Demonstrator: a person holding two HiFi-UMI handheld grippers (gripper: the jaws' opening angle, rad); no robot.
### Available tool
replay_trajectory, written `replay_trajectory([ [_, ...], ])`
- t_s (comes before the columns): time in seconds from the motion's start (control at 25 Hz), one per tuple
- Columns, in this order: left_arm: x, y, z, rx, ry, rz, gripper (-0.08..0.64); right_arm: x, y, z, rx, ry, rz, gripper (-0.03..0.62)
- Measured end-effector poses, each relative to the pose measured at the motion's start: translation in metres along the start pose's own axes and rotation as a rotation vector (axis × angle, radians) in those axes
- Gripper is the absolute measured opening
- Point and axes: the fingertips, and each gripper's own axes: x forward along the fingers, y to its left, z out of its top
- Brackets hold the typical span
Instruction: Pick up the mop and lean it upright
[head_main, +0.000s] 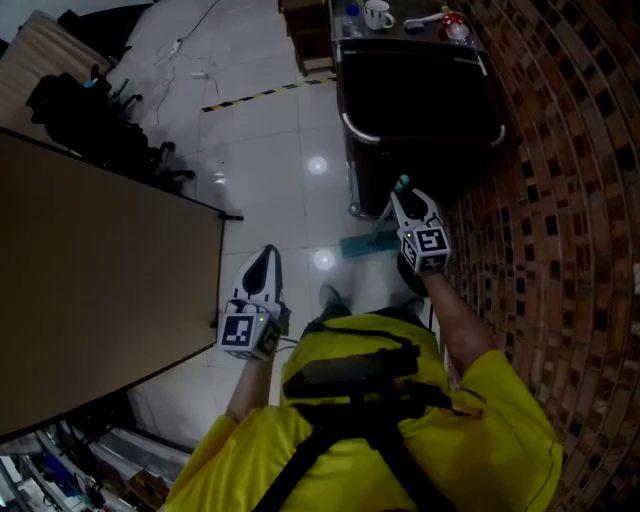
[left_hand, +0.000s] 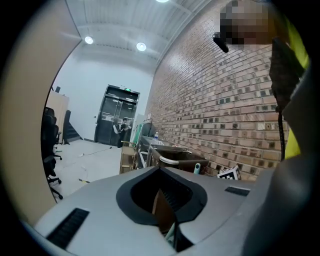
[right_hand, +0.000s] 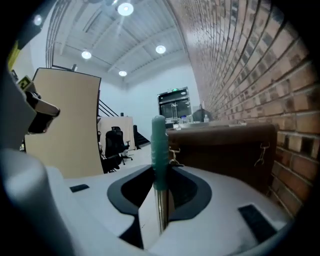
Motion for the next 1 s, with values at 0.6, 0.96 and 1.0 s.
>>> replay_trajectory([
  [0.6, -0.022, 0.014, -0.011, -0.012, 0.042, 0.038, 0.005, 0.096, -0.063, -0.042, 0.056, 0.166, -0.141, 0.106],
  [0.96, -0.01, 0.009, -0.01, -0.038, 0.031, 0.02, 0.005, 0.05, -0.05, -0.035, 0.146, 0.146, -0.124, 0.236],
  [1.0, -0.008, 0.009, -0.009, -0.039, 0.028, 0.019, 0.005, 0.03, -0.041, -0.022, 0.19, 0.107, -0.097, 0.237],
])
